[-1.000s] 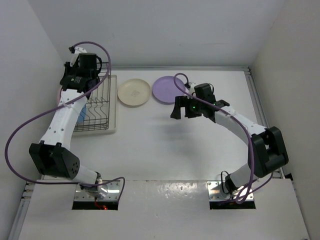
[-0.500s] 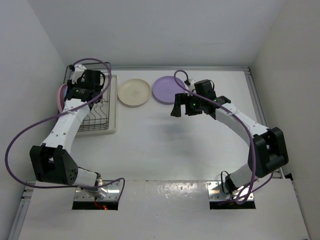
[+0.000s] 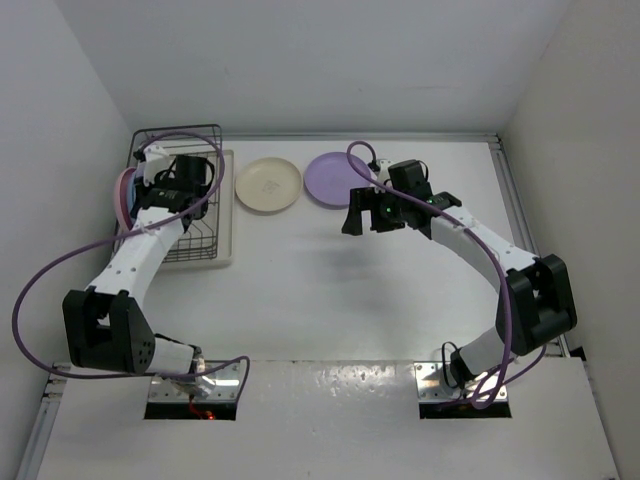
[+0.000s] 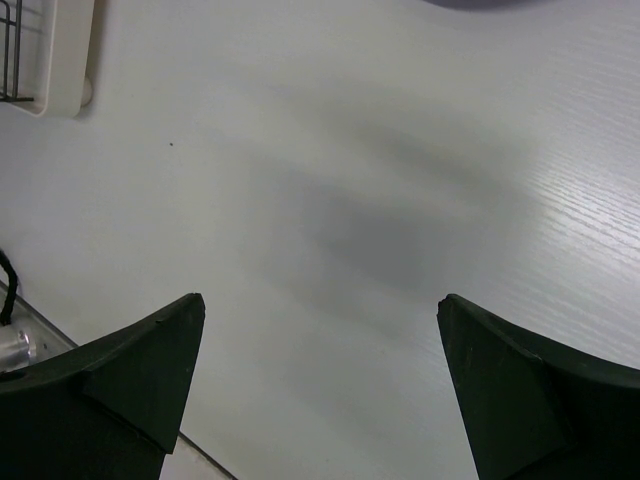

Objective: Load the plates into the dish rack

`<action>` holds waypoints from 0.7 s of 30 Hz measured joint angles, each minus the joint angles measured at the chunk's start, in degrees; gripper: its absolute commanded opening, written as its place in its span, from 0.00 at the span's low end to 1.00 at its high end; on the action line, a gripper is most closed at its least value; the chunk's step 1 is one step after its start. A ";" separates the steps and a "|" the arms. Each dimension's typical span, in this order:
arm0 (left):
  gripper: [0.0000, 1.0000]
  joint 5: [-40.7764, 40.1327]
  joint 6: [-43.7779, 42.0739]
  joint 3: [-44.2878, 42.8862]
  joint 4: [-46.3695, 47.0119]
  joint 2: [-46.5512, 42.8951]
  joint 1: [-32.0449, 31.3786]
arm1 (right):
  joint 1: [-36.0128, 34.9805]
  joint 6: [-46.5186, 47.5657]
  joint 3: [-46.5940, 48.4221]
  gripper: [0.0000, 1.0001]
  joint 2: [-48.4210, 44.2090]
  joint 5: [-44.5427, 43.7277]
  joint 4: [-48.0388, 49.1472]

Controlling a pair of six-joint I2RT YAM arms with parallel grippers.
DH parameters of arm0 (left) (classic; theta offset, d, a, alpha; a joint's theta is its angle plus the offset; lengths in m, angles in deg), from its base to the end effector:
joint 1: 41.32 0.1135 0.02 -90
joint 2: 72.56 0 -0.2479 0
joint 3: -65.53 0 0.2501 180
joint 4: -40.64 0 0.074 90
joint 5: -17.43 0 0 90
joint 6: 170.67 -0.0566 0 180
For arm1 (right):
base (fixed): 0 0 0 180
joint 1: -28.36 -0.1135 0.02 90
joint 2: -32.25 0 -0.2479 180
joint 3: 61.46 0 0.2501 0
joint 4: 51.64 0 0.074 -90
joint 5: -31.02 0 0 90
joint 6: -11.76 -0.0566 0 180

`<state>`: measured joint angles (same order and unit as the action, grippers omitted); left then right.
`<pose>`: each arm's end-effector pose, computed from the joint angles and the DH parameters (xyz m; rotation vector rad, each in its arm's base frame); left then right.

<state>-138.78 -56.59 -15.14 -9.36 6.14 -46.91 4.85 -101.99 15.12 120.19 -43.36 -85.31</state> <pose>0.2898 0.0237 0.2932 -0.7986 1.8557 1.0428 0.3122 0.1524 0.2211 -0.1331 2.4341 0.7096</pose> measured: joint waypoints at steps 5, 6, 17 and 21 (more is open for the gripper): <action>0.00 -1.64 6.03 1.84 -0.83 -1.14 -1.09 | -0.17 0.09 -0.37 1.00 -0.24 0.00 0.02; 0.00 -1.99 6.93 1.86 -1.49 -1.38 -1.77 | -0.24 0.20 -0.44 1.00 -0.31 0.00 -0.02; 0.00 -6.23 14.40 3.06 -5.09 -1.57 -5.60 | -0.26 0.63 -0.46 1.00 -0.42 -0.02 -0.11; 0.00 -4.00 15.82 4.13 -3.96 -1.57 -5.29 | -0.26 1.07 -0.48 1.00 -1.11 -0.17 -0.61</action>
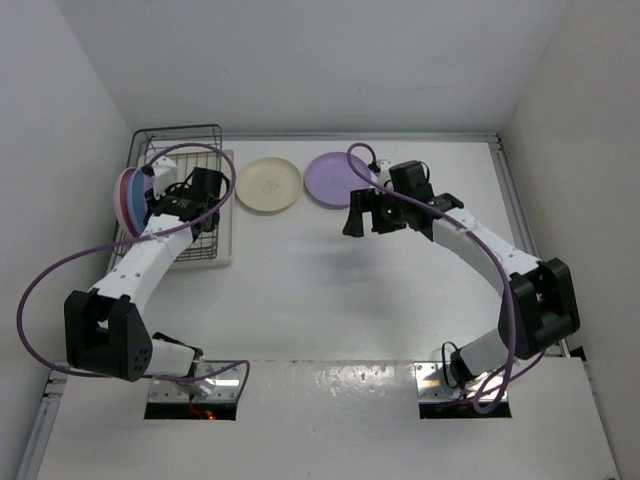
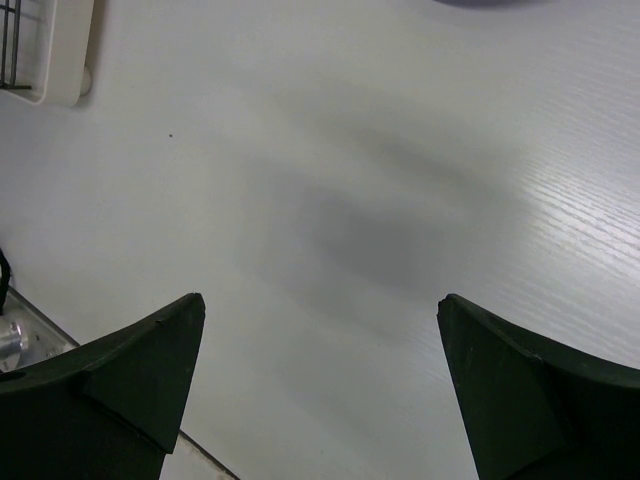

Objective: Load the plates into the dish rack

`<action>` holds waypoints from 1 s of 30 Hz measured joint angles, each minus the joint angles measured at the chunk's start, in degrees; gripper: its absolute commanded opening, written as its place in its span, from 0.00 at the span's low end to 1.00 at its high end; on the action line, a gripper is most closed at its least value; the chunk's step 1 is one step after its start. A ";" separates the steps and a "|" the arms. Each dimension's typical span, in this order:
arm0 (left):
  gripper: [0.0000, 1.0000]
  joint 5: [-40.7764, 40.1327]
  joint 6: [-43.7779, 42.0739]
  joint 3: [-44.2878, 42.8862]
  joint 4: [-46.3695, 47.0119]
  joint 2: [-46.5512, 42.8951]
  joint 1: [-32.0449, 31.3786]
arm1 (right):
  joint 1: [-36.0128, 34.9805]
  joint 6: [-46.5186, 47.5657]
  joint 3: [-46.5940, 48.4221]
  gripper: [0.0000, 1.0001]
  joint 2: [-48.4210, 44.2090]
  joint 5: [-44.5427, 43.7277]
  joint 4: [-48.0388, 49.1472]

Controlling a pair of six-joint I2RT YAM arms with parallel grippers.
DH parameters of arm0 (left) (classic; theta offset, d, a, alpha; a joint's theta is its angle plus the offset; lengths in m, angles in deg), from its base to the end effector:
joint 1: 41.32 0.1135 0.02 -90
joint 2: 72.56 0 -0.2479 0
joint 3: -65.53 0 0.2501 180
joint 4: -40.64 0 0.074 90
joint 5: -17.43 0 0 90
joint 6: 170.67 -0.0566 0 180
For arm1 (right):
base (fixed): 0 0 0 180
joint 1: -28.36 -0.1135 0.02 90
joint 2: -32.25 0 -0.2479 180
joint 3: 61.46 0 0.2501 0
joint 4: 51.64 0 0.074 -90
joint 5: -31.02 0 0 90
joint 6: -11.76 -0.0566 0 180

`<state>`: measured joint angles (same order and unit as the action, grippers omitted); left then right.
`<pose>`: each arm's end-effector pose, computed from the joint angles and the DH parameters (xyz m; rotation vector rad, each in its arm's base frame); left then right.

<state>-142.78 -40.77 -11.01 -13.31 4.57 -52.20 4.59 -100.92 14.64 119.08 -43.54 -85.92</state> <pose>0.2741 0.0015 0.2767 -0.8979 1.7490 0.9552 0.3077 0.1520 0.2235 -0.1596 2.4295 0.6998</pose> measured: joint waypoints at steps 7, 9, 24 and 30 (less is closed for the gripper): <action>0.00 5.57 -0.33 2.08 -0.17 2.47 0.44 | 0.00 0.87 -2.21 1.00 -3.34 -0.92 -0.59; 0.00 5.44 -0.24 1.62 -0.74 3.19 0.26 | 0.04 1.09 -3.39 1.00 -4.52 -1.20 -0.63; 0.00 -1.51 -6.71 -9.70 -5.29 5.35 -1.60 | 0.87 1.64 -4.39 1.00 -5.92 -1.62 2.67; 0.00 -7.21 -9.44 -9.94 -5.62 5.97 -1.79 | 0.87 0.55 -9.55 1.00 -9.92 -1.97 6.64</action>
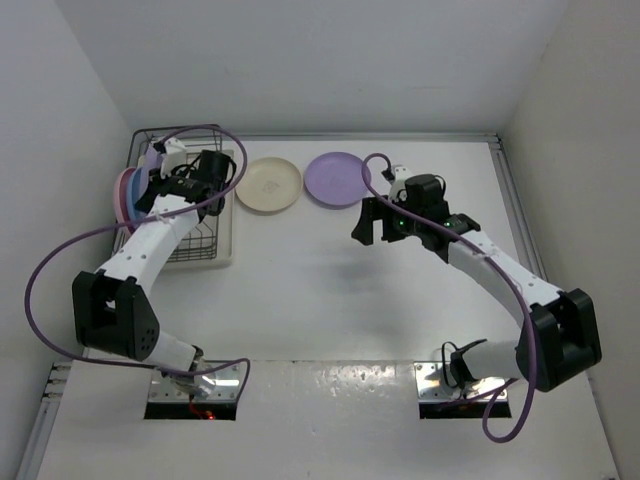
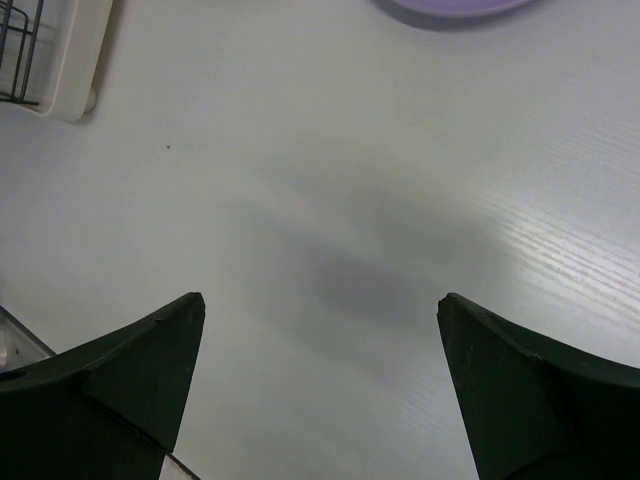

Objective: Load the plates into the dish rack

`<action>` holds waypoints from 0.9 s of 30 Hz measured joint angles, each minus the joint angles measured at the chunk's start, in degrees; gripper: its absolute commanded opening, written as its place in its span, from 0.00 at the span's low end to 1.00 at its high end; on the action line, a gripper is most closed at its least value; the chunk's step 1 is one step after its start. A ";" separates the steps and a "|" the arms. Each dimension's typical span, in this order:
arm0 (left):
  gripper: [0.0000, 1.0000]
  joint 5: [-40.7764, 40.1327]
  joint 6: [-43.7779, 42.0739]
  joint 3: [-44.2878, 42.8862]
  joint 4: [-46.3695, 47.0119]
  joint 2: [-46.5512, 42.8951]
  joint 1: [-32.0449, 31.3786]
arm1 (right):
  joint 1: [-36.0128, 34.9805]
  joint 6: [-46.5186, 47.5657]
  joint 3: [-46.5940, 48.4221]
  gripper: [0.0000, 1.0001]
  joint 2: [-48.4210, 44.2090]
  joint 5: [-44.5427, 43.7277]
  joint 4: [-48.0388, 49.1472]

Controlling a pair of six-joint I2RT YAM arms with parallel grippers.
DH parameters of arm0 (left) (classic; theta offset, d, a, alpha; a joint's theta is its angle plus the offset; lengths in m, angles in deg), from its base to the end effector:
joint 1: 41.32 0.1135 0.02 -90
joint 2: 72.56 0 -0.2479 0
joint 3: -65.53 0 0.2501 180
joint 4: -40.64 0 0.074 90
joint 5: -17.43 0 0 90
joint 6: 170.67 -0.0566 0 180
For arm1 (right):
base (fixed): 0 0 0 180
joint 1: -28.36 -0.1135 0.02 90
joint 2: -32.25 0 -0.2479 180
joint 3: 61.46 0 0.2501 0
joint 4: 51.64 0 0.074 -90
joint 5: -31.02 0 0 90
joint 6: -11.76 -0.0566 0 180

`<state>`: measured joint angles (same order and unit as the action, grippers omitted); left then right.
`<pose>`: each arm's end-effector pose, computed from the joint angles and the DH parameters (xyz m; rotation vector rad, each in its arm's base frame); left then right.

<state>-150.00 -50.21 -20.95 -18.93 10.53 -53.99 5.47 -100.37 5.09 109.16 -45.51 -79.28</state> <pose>0.2930 -0.0092 0.3027 -0.7361 1.7692 1.1799 0.2819 0.1333 0.2305 -0.1477 2.2981 0.6801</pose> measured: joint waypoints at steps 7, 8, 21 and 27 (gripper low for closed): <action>0.00 -2.36 -1.31 0.00 -0.11 4.02 0.79 | 0.15 -0.39 -2.23 1.00 -2.71 -0.28 1.62; 0.00 -2.29 -1.27 0.04 -0.07 4.42 1.03 | 0.22 -0.39 -2.38 1.00 -2.99 -0.42 1.68; 0.00 4.26 -0.98 0.44 -1.16 3.48 1.79 | 0.33 -0.44 -2.86 1.00 -3.58 -1.09 1.66; 0.00 6.14 -0.70 2.80 -0.63 2.19 2.73 | 0.33 -0.42 -2.89 1.00 -3.80 -1.16 1.62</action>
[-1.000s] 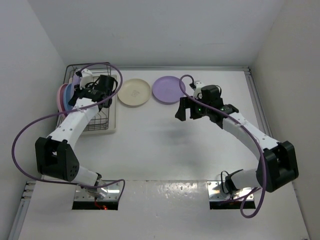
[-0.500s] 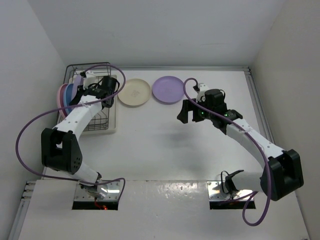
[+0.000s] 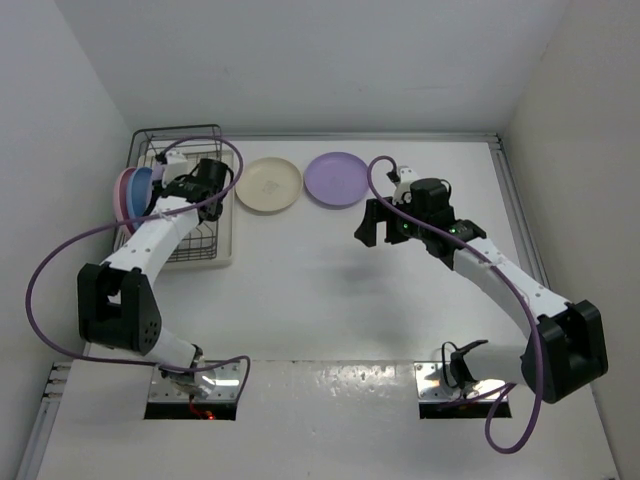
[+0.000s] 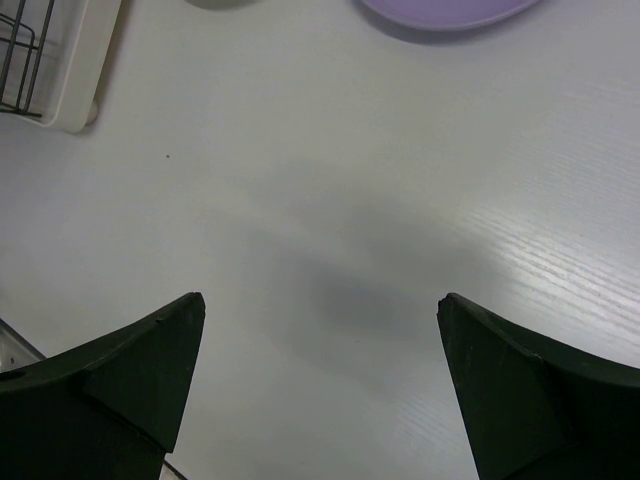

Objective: Load the plates into the dish rack

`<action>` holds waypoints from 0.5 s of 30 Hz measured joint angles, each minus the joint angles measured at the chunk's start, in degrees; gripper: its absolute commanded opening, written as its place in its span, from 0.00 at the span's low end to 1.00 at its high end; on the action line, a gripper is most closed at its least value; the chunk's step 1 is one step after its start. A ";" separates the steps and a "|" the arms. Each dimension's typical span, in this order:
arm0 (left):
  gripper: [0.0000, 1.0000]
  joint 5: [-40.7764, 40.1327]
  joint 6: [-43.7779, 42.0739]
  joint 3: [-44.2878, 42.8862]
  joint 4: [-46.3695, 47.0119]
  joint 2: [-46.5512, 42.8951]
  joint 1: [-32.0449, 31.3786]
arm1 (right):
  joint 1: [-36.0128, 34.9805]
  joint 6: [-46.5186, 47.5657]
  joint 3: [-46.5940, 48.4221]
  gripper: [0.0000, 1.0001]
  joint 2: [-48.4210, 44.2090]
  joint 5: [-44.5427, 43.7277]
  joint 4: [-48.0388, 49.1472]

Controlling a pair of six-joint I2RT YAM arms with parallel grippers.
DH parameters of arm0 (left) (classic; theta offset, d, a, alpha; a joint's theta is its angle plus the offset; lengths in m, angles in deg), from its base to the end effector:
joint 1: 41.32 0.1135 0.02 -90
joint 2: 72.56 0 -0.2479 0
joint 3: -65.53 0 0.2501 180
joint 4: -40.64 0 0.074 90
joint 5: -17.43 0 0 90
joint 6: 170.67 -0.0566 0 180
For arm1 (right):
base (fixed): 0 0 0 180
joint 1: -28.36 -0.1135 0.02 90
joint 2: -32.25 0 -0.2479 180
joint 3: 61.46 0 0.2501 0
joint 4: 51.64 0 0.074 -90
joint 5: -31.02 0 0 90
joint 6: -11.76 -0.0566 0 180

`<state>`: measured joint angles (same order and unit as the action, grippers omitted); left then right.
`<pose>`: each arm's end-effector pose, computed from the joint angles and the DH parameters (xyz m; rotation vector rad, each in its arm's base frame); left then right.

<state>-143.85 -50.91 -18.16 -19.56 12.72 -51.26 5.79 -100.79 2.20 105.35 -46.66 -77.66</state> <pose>0.2980 0.0022 0.2724 -0.7042 1.9219 1.1866 0.2724 0.1263 0.2347 -0.1257 2.2523 0.6699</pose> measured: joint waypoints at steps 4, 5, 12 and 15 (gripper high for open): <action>0.04 5.90 1.11 2.91 0.63 0.61 1.66 | 0.00 0.02 -1.18 1.00 -1.97 -0.44 -0.02; 0.10 7.32 1.22 3.19 0.76 0.94 2.36 | 0.00 0.02 -1.55 1.00 -2.62 -0.61 -0.15; 0.75 14.47 -1.51 0.90 -1.57 3.17 7.52 | 0.11 0.02 -2.84 1.00 -4.68 -1.44 -0.31; 0.90 17.49 -3.74 -3.06 -3.32 3.89 7.93 | 0.24 0.04 -2.84 1.00 -4.68 -1.53 -0.35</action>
<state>-126.37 -54.65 -21.22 -22.89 16.61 -43.32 6.03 -100.74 -0.64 100.67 -48.19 -78.01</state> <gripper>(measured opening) 0.845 0.996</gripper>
